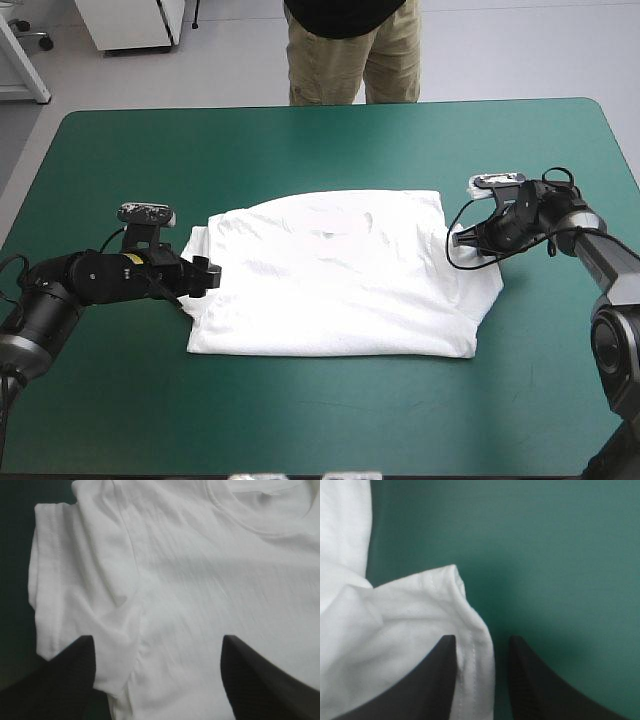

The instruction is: Fold the cloth

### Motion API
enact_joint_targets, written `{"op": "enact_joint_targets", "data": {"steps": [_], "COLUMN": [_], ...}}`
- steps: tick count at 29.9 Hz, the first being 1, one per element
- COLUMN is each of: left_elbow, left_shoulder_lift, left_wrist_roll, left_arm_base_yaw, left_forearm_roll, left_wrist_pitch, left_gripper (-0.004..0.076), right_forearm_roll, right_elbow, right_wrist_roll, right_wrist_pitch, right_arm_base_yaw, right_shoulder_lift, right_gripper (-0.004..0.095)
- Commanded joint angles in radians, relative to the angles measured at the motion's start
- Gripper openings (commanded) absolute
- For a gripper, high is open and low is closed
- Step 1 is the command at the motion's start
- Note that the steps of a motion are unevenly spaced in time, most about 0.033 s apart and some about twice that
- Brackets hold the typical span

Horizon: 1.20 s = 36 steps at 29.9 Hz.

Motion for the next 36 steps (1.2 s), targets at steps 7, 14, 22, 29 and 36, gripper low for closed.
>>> {"op": "enact_joint_targets", "data": {"steps": [7, 14, 22, 29, 36], "left_elbow": [-0.033, -0.033, -0.033, -0.033, -0.033], "left_shoulder_lift": [-0.018, -0.018, -0.018, -0.018, -0.018], "left_wrist_roll": [-0.002, -0.002, -0.002, -0.002, -0.007], "left_arm_base_yaw": [-0.002, -0.002, -0.002, -0.002, 0.0], "left_forearm_roll": [-0.024, -0.022, -0.018, 0.006, 0.031], "left_wrist_pitch": [-0.033, -0.024, -0.016, 0.007, 0.064], "left_gripper": [0.0511, 0.0511, 0.0511, 0.0511, 0.0511], "right_forearm_roll": [0.013, 0.013, 0.115, 0.178, 0.178], "right_elbow": [-0.032, -0.032, -0.032, -0.032, -0.032], "right_wrist_roll": [-0.06, -0.053, -0.118, -0.135, -0.061], "right_wrist_pitch": [0.017, -0.027, 0.08, 0.106, 0.07], "right_arm_base_yaw": [-0.009, -0.009, 0.032, 0.22, 0.342], "right_shoulder_lift": [-0.025, -0.124, -0.276, -0.274, -0.16], "right_gripper": [-0.0017, -0.0017, -0.0017, -0.0017, -0.0017]}}
